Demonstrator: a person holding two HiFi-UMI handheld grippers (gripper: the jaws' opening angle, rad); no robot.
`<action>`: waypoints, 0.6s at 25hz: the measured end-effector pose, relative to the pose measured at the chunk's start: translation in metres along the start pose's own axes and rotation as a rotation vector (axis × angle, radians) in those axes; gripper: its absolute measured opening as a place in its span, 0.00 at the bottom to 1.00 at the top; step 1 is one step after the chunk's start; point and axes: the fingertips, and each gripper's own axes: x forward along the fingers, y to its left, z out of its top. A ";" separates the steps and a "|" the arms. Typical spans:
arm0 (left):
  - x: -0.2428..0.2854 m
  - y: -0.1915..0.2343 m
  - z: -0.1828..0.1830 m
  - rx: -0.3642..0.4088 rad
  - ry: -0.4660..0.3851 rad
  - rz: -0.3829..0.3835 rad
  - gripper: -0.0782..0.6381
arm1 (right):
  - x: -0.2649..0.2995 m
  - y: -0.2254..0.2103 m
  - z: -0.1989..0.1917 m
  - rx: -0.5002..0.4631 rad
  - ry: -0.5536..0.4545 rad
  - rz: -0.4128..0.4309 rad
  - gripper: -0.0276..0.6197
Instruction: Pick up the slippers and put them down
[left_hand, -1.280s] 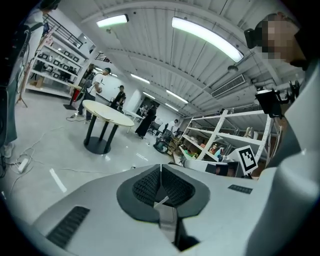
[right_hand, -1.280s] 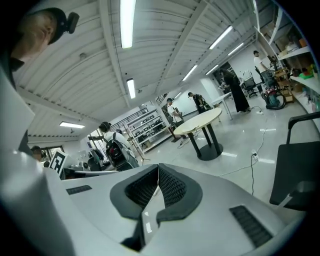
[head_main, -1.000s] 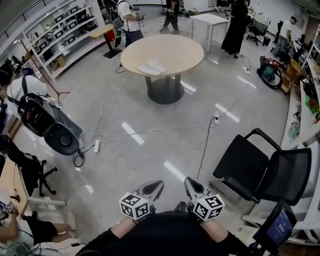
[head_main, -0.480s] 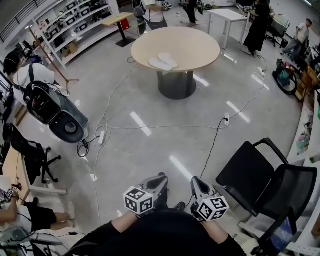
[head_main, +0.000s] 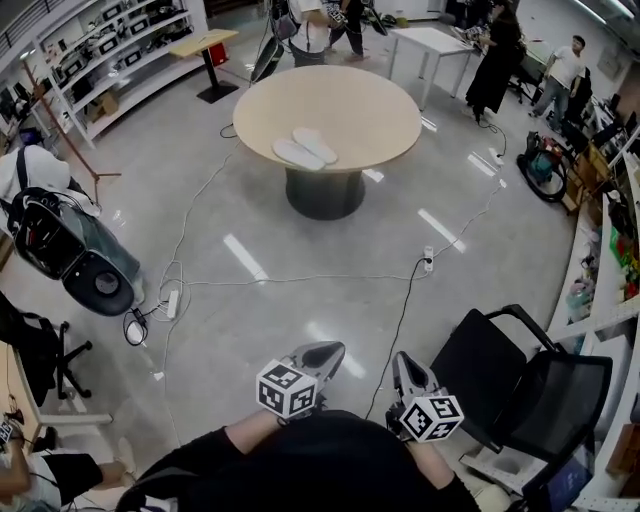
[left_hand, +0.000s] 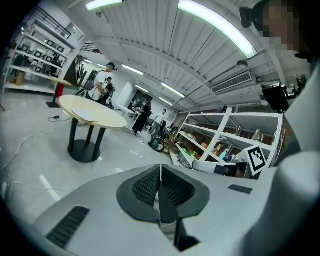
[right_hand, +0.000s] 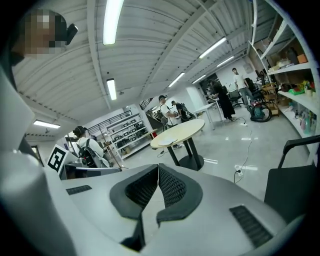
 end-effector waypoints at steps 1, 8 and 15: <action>0.001 0.014 0.008 -0.011 -0.004 -0.001 0.14 | 0.014 0.003 0.004 -0.002 0.003 -0.005 0.07; 0.010 0.092 0.049 -0.074 -0.034 0.007 0.14 | 0.095 0.018 0.023 -0.028 0.030 0.002 0.07; 0.038 0.153 0.075 -0.114 -0.023 0.057 0.15 | 0.177 0.005 0.036 -0.001 0.075 0.049 0.07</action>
